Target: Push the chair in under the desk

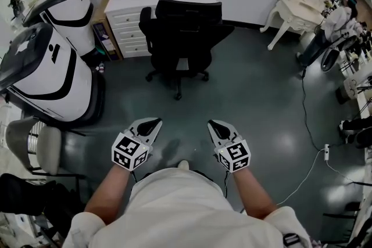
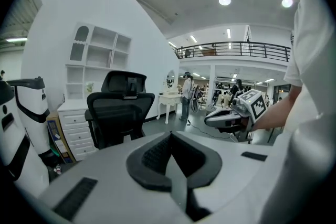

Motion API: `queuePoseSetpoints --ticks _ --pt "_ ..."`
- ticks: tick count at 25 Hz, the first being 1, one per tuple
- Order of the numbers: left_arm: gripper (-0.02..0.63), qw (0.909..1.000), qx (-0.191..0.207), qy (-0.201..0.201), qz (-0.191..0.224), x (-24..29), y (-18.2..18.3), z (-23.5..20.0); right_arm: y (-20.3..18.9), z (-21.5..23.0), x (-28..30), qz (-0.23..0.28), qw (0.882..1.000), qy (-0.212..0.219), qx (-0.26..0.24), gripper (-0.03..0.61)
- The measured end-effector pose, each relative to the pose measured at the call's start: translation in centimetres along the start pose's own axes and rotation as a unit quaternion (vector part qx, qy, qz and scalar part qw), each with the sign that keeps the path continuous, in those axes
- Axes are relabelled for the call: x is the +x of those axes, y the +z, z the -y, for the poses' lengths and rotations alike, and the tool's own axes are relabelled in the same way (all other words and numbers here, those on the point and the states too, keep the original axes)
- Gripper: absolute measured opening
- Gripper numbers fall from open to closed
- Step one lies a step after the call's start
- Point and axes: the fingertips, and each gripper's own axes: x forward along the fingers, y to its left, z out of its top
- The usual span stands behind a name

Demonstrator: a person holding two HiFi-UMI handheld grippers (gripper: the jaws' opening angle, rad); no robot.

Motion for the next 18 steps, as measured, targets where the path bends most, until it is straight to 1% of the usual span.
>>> queuePoseSetpoints --ticks 3,7,10,18 --pt "-0.003 1.0 0.0 -0.006 -0.008 -2.1 -1.1 0.3 -0.4 -2.3 -1.0 -0.001 1.0 -0.005 0.014 0.014" --pt "-0.003 0.9996 -0.008 -0.021 -0.015 -4.7 -2.9 1.0 -0.5 -5.1 -1.7 0.002 1.0 -0.011 0.016 0.014" --pt "-0.003 0.9995 0.001 -0.024 -0.02 -6.9 -4.1 1.5 -0.1 -7.4 -2.2 0.009 1.0 -0.014 0.012 0.014" --pt "-0.003 0.9991 0.009 -0.04 -0.012 -12.5 -5.6 3.1 0.9 -13.8 -4.9 0.029 0.999 -0.023 0.011 0.014"
